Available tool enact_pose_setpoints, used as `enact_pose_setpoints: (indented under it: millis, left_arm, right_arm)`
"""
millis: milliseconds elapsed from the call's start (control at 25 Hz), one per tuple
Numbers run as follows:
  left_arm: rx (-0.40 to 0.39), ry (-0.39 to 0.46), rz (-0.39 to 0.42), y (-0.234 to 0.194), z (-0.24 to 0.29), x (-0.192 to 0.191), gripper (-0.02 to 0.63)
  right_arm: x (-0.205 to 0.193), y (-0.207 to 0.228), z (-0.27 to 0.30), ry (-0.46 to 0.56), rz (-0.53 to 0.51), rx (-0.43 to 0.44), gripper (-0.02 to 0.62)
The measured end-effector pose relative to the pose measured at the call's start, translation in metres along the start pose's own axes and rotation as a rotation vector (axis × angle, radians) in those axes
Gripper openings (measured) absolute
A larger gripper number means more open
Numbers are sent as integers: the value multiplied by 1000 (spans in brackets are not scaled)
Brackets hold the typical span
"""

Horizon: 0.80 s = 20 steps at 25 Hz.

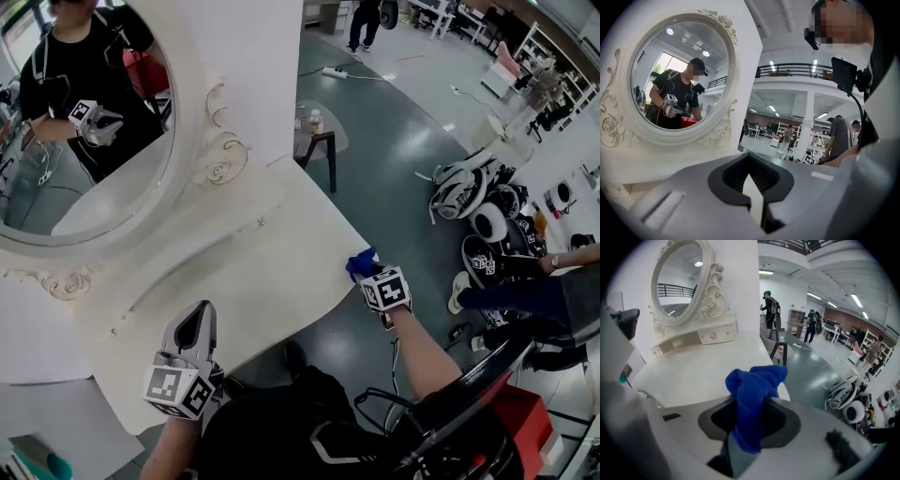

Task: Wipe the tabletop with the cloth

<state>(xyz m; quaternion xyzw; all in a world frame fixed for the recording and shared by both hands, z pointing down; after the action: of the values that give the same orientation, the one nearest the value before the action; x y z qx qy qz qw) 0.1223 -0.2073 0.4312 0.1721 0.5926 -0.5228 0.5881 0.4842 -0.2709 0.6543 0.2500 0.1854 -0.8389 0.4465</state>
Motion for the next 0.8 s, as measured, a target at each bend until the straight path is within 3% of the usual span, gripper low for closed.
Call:
enact_pose_setpoints:
  millis: [240, 600, 800]
  left_arm:
    - [-26, -1, 19, 6, 3, -2, 9]
    - [123, -2, 3, -10, -12, -10, 9]
    - [235, -10, -11, -20, -27, -14, 9]
  right_arm:
    - [-8, 7, -14, -7, 58, -8, 137]
    - [146, 49, 65, 164, -50, -11, 138]
    - [171, 65, 118, 117, -32, -10, 137]
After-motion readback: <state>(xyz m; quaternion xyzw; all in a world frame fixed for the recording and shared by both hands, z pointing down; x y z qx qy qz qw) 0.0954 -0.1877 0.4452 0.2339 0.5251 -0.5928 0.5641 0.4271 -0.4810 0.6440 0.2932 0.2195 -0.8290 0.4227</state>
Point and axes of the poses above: the fingertips, and each gripper's own axes: z forward along the fingers, y to its right, x out of its top, the point moved 2 cm from there along -z, backward along the fingers, and after that the axes turned 11 degrees about -z, right-handed, at the moved point
